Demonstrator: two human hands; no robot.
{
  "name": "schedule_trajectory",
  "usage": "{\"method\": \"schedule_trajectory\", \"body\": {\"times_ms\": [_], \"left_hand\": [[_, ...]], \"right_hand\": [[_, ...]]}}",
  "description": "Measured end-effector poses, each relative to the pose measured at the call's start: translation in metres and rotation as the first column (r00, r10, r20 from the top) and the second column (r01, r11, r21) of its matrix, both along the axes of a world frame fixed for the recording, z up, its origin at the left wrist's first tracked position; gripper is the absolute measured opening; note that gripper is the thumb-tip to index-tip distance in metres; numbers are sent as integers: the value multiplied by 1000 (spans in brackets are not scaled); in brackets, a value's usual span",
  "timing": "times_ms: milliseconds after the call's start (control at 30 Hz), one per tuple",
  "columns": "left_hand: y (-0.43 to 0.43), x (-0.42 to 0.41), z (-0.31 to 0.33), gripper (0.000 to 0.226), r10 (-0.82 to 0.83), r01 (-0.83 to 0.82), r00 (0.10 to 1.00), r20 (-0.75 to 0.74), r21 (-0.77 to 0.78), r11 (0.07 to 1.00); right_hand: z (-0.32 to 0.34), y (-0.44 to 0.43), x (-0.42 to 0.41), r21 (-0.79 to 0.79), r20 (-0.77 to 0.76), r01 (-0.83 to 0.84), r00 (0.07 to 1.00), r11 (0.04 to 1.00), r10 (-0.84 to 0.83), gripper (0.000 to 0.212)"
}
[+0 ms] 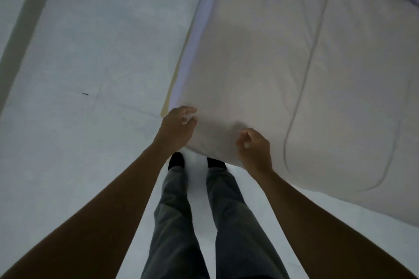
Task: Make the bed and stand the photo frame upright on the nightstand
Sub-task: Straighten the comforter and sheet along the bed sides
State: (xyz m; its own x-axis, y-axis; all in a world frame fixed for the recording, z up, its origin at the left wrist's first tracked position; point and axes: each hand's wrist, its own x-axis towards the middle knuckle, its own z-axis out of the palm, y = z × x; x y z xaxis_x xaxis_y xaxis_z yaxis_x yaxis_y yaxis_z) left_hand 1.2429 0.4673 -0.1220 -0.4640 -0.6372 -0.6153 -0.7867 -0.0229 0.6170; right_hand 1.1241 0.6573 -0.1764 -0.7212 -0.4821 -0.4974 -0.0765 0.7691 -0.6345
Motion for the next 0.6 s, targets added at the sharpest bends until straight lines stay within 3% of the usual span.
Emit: {"method": "schedule_trajectory", "body": {"times_ms": [167, 333, 400, 467, 600], "left_hand": [[-25, -18, -76, 46, 71, -68, 996, 52, -49, 996], [-37, -14, -117, 42, 65, -35, 981, 183, -166, 986], [-43, -10, -121, 33, -21, 54, 985, 170, -194, 979], [-49, -7, -116, 27, -73, 107, 987, 142, -249, 963], [-52, 0, -104, 25, -82, 119, 988, 132, -306, 944]], "right_hand": [[-65, -6, 6, 64, -224, -65, 971, 996, 78, 33], [-95, -7, 18, -12, -417, 2, 909, 1000, -6, 9], [-97, -11, 18, -36, -426, 24, 904, 999, -37, 3], [-94, -18, 14, -36, -400, 55, 914, 998, -65, 10], [-82, -18, 22, -61, -411, 23, 910, 998, -46, 16]]}}
